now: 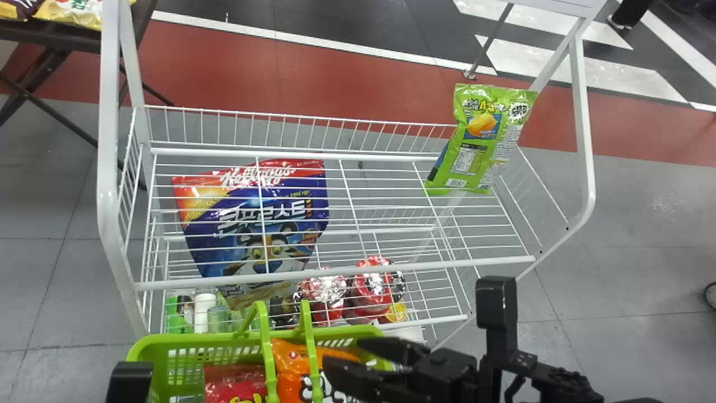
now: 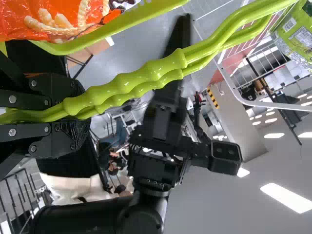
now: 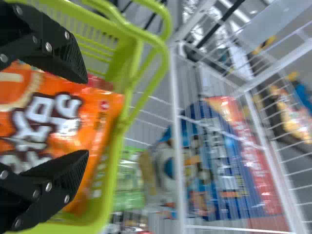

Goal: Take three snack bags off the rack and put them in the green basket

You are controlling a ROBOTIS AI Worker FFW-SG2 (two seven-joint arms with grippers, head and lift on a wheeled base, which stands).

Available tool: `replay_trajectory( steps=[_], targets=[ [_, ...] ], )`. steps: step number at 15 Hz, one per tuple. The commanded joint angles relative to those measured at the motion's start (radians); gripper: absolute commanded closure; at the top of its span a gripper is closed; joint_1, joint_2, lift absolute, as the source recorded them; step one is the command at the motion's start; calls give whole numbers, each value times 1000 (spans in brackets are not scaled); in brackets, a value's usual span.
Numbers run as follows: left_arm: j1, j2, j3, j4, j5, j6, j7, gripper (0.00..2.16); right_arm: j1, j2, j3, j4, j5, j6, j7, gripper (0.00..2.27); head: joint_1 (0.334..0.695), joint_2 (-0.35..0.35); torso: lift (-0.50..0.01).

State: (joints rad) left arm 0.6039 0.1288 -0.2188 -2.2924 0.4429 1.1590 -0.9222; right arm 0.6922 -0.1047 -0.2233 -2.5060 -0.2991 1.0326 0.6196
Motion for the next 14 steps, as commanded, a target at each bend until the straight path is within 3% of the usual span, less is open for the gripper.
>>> replay_trajectory(
  steps=[1, 6, 9, 14],
  targets=[
    [4, 2, -1, -1, 0, -3, -3, 1278, 18, 31, 21, 44, -3, -260, -18, 56, 695, -350, -21],
    [16, 9, -2, -10, 0, -3, -7, 1278, 109, 65, 151, 82, 129, -815, -256, 70, 695, -350, -21],
    [25, 11, 1, -16, -1, -3, -7, 1278, 162, 71, 173, 134, 132, -1055, -319, 70, 695, -350, -21],
    [36, 17, -5, -29, -3, 0, -9, 1278, 207, 71, 153, 147, 118, -1092, -342, 70, 695, -350, -21]
  ],
)
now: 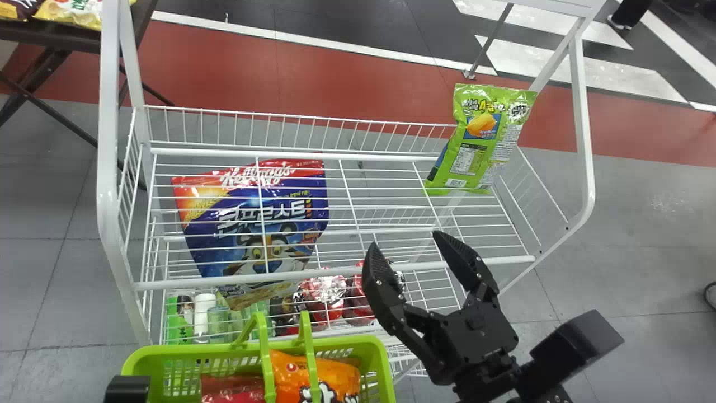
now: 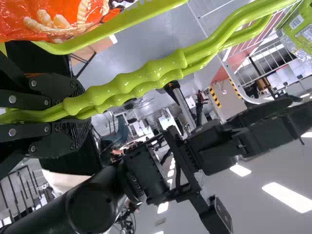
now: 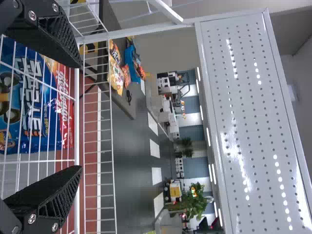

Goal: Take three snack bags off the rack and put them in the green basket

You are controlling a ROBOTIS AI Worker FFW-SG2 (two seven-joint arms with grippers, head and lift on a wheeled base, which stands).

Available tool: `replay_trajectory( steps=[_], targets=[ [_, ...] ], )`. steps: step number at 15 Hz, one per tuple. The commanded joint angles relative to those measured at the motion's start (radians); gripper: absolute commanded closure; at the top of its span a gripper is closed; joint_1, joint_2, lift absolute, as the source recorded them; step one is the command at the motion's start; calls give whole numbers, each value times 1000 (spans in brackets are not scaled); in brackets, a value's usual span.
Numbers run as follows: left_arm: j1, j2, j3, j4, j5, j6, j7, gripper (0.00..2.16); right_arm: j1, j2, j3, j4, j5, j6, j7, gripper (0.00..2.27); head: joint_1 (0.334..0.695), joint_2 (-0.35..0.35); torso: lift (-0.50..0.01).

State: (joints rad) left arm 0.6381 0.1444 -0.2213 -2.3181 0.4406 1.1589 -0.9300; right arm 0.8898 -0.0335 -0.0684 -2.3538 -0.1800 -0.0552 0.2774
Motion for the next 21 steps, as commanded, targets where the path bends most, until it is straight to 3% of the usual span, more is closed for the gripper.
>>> replay_trajectory(
  steps=[1, 21],
  targets=[
    [5, 1, -3, -7, -2, 0, -1, 1278, 12, 1, -1, -9, -1, -1, 0, 70, 695, -350, -21],
    [44, 0, -16, -38, -20, -15, 0, 1278, 14, -14, 4, -13, -10, -10, 0, 80, 695, -350, -21]
  ],
)
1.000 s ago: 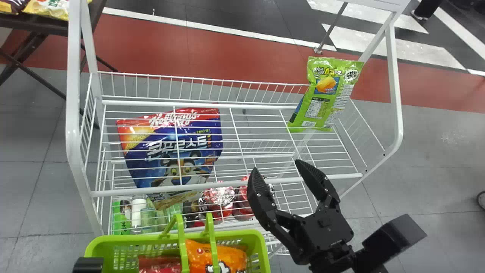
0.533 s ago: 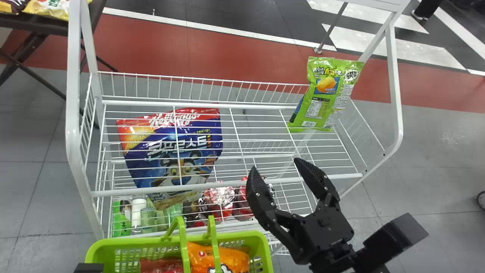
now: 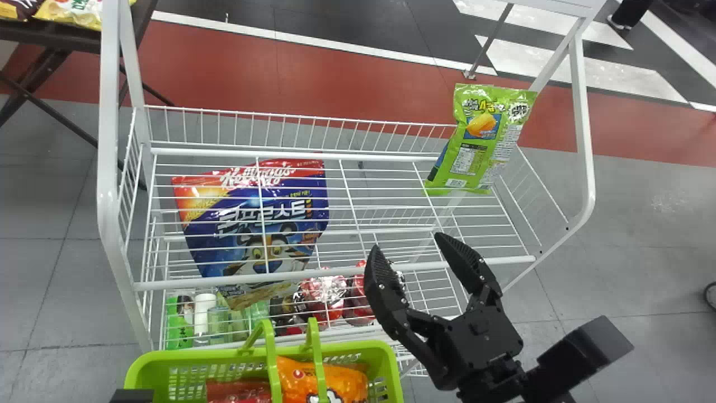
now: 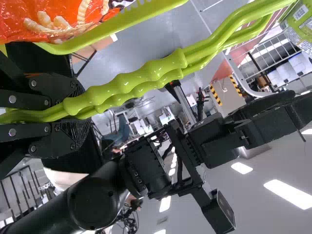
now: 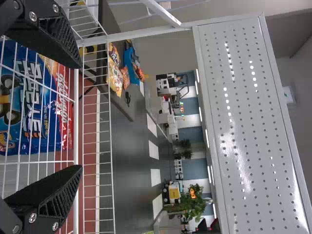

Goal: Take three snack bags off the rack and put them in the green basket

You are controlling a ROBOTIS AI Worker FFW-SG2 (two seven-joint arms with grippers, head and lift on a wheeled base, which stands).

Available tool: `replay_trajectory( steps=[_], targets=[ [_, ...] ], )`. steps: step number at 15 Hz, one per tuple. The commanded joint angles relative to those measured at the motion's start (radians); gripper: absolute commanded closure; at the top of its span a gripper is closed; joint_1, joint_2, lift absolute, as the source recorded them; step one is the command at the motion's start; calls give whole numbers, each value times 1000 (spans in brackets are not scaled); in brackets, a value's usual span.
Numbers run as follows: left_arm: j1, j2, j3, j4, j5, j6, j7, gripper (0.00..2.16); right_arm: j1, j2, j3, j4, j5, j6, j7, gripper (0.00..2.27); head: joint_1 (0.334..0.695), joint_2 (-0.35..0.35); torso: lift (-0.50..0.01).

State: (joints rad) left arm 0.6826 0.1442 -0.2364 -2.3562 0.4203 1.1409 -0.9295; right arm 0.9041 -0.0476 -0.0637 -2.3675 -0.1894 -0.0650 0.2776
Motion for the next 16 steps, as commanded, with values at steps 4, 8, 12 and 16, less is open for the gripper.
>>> replay_trajectory(
  steps=[4, 8, 12, 16],
  targets=[
    [0, 0, 0, 2, 0, 3, 0, 1278, -2, 0, 1, 7, -4, -6, 0, 80, 695, -350, -21],
    [0, 0, -1, 2, 0, 0, 1, 1278, -5, -2, -1, 14, -5, -12, 0, 80, 695, -350, -21],
    [-2, 0, -1, 2, 0, 3, 1, 1278, -8, -2, -2, 24, -10, -19, 0, 80, 695, -350, -21],
    [-2, 0, -1, 0, 0, 3, 1, 1278, -10, -3, -5, 24, -12, -19, 0, 80, 695, -350, -21]
  ],
)
